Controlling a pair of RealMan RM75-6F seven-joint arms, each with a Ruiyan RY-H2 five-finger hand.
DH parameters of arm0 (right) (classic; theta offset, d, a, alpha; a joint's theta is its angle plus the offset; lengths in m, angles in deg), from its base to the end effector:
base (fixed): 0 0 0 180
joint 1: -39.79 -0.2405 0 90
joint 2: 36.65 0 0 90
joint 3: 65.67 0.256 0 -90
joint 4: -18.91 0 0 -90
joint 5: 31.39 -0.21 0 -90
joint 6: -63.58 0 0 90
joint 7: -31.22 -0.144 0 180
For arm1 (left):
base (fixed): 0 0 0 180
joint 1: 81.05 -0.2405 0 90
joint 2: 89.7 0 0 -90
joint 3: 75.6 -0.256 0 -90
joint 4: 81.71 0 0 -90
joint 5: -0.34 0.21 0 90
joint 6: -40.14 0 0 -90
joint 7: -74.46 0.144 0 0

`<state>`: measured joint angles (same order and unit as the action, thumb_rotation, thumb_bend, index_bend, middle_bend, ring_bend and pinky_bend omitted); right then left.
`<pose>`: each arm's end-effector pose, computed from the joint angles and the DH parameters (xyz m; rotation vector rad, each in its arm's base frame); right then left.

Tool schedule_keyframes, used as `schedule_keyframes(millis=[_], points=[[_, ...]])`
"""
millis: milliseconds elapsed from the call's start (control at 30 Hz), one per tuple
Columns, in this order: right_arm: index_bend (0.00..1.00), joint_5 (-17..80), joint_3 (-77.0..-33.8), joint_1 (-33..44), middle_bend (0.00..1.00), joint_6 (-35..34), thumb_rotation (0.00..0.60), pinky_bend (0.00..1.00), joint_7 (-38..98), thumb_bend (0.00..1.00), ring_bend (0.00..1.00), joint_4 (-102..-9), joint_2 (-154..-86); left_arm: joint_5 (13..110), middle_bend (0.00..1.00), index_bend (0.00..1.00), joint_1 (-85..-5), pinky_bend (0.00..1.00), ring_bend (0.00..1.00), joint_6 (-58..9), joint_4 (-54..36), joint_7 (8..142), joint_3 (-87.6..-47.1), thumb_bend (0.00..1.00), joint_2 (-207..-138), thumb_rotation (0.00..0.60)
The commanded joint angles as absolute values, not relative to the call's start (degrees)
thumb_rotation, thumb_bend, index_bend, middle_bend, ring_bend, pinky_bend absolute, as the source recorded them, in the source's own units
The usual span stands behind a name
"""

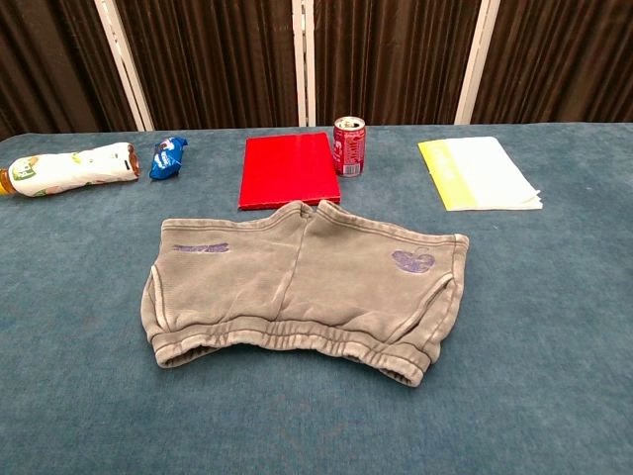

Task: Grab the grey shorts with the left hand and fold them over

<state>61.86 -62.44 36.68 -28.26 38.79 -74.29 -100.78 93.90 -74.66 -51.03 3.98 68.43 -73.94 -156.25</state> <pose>-0.2895 -0.1709 0.1671 1.4315 -0.6880 0.9392 -0.3030 0.1845 0.1589 -1.4561 -0.7984 -1.0725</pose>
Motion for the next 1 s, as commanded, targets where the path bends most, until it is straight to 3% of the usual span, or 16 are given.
schedule_keyframes(millis=[33, 267, 500, 600, 700, 800, 1000], points=[[0.06, 62.0, -62.4, 36.7, 0.0, -28.3, 0.6, 0.0, 39.1, 0.0, 0.0, -74.2, -100.9, 93.9, 0.0, 0.0, -74.6, 0.0, 0.0, -50.8, 4.0, 68.4, -74.0, 0.0, -156.2, 0.6], [0.06, 61.5, -62.4, 36.7, 0.0, -27.9, 0.6, 0.0, 38.8, 0.0, 0.0, -74.0, -101.0, 94.0, 0.0, 0.0, -74.1, 0.0, 0.0, -49.7, 3.6, 68.5, -74.4, 0.0, -156.3, 0.6], [0.06, 61.6, -62.5, 36.2, 0.0, -27.0, 0.6, 0.0, 39.9, 0.0, 0.0, -73.7, -101.6, 95.6, 0.0, 0.0, -68.8, 0.0, 0.01, -43.4, 4.2, 72.0, -73.2, 0.0, -158.0, 0.6], [0.06, 61.2, -62.0, 36.1, 0.0, -27.1, 0.6, 0.0, 39.9, 0.0, 0.0, -73.6, -101.7, 97.8, 0.04, 0.1, -64.4, 0.07, 0.08, -38.1, 2.1, 73.7, -73.2, 0.0, -160.4, 0.6], [0.06, 60.8, -61.4, 35.8, 0.0, -27.2, 0.6, 0.0, 40.2, 0.0, 0.0, -73.3, -101.9, 102.0, 0.14, 0.23, -58.9, 0.18, 0.18, -33.5, -4.6, 73.1, -73.4, 0.0, -164.8, 0.6], [0.06, 60.0, -61.1, 35.7, 0.0, -26.8, 0.6, 0.0, 40.8, 0.0, 0.0, -73.0, -102.2, 104.8, 0.19, 0.31, -55.2, 0.25, 0.22, -32.2, -12.3, 70.2, -73.6, 0.0, -169.7, 0.6], [0.06, 56.8, -60.2, 35.4, 0.0, -25.3, 0.6, 0.0, 41.1, 0.0, 0.0, -71.4, -102.8, 109.3, 0.19, 0.32, -49.7, 0.25, 0.22, -31.9, -29.2, 60.4, -76.3, 0.03, -179.2, 0.6]])
